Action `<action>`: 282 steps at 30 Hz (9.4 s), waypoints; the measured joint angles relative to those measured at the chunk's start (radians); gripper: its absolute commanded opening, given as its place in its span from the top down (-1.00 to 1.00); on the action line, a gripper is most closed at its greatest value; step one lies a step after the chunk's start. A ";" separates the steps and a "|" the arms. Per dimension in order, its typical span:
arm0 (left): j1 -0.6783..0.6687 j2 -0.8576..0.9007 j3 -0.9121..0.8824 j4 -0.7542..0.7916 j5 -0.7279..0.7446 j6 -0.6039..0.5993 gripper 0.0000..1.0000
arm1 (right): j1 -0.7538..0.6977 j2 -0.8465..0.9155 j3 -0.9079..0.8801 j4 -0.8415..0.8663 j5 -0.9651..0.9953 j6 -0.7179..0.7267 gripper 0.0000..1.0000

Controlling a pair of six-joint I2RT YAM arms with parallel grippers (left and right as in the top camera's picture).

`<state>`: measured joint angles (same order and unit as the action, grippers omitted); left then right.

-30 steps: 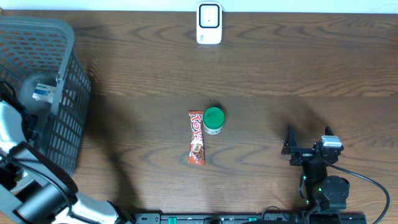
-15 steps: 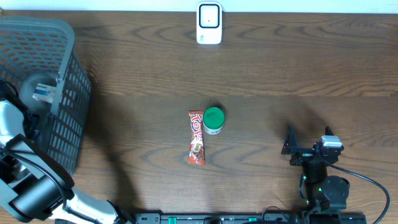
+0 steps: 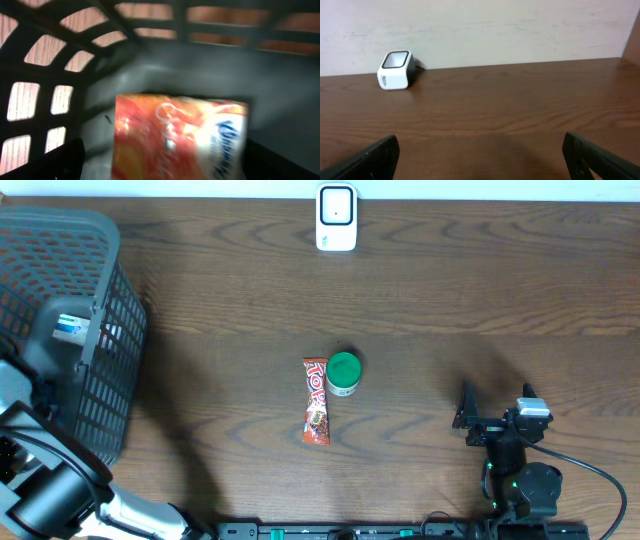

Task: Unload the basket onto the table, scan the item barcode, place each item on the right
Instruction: 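Reach the left gripper into the basket toward the orange Kleenex pack, then grasp the Kleenex pack and carry it toward the TOP bar, then lower the Kleenex pack onto the table left of the TOP bar, release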

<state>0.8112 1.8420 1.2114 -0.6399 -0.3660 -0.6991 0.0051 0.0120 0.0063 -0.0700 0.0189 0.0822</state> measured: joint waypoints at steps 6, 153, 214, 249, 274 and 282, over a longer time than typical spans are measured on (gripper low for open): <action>0.048 0.000 -0.049 0.064 0.068 0.010 -0.96 | 0.000 0.000 0.000 0.000 0.000 0.000 -0.99; -1.378 -0.537 -0.613 0.196 0.791 0.328 0.85 | 0.000 0.000 0.000 0.000 0.000 0.000 -0.99; -1.404 -0.509 -0.617 0.255 0.551 -0.246 0.78 | 0.000 0.000 0.000 0.000 0.000 0.000 -0.99; -1.409 -0.490 -0.617 -0.010 0.409 -0.346 0.85 | 0.000 0.000 0.000 0.000 0.000 0.000 -0.99; -1.438 -0.448 -0.618 0.326 0.547 -0.291 0.84 | 0.000 0.000 0.000 0.000 0.000 0.000 -0.99; -1.402 -0.411 -0.618 0.288 0.496 -0.292 0.85 | 0.000 0.000 0.000 0.000 0.000 0.000 -0.98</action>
<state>-0.5911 1.4307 0.5938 -0.3515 0.1299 -0.9909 0.0051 0.0120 0.0063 -0.0700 0.0193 0.0822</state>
